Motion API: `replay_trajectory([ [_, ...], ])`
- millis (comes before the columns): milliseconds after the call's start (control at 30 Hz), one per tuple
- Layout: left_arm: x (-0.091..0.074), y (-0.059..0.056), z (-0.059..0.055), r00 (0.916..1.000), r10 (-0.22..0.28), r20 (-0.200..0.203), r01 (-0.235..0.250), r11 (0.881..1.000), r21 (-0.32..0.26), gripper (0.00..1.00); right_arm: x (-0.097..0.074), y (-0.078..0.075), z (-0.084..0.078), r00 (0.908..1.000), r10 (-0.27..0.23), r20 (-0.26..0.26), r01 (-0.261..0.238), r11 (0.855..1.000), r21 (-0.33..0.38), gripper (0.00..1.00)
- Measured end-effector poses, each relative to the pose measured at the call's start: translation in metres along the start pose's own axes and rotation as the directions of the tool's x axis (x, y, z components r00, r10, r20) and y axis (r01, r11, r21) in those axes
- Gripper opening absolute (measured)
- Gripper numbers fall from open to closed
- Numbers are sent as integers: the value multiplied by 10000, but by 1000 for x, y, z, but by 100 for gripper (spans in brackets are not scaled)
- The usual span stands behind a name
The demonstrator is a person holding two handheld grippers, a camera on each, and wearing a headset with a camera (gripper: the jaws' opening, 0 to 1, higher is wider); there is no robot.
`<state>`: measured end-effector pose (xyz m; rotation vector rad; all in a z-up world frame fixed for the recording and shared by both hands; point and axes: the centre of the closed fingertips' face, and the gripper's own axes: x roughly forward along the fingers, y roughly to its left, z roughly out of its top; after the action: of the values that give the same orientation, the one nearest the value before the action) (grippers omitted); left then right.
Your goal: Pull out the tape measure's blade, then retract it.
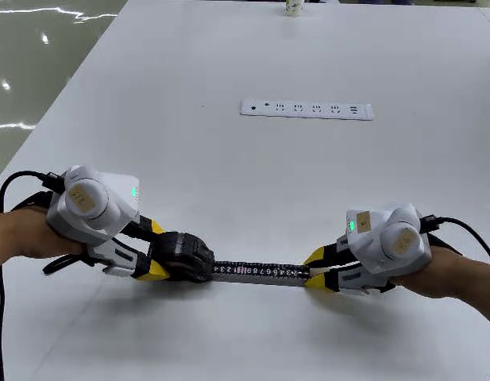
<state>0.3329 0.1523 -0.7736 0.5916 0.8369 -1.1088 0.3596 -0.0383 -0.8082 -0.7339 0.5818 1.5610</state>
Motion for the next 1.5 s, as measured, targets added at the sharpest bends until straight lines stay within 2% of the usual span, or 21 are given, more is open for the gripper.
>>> replay_trajectory([
  [467, -1, 1, -1, 10000, 41, -7, -41, 10000, -86, 26, -18, 0, -17, 9998, -81, -185, 84, 9998, 164, 8],
  [967, -1, 0, 0, 10000, 62, -40, -62, 9999, -103, 26, -41, -2, -43, 9980, -283, -560, 304, 9989, 359, 8],
  [1300, -1, 0, 0, 10000, 60, -60, -61, 9999, -103, 26, -52, -3, -53, 9968, -414, -689, 450, 9976, 520, 8],
  [1500, 0, 0, 0, 9999, 95, -69, -96, 9999, -110, 26, -54, -2, -53, 9963, -429, -740, 475, 9970, 616, 9],
])
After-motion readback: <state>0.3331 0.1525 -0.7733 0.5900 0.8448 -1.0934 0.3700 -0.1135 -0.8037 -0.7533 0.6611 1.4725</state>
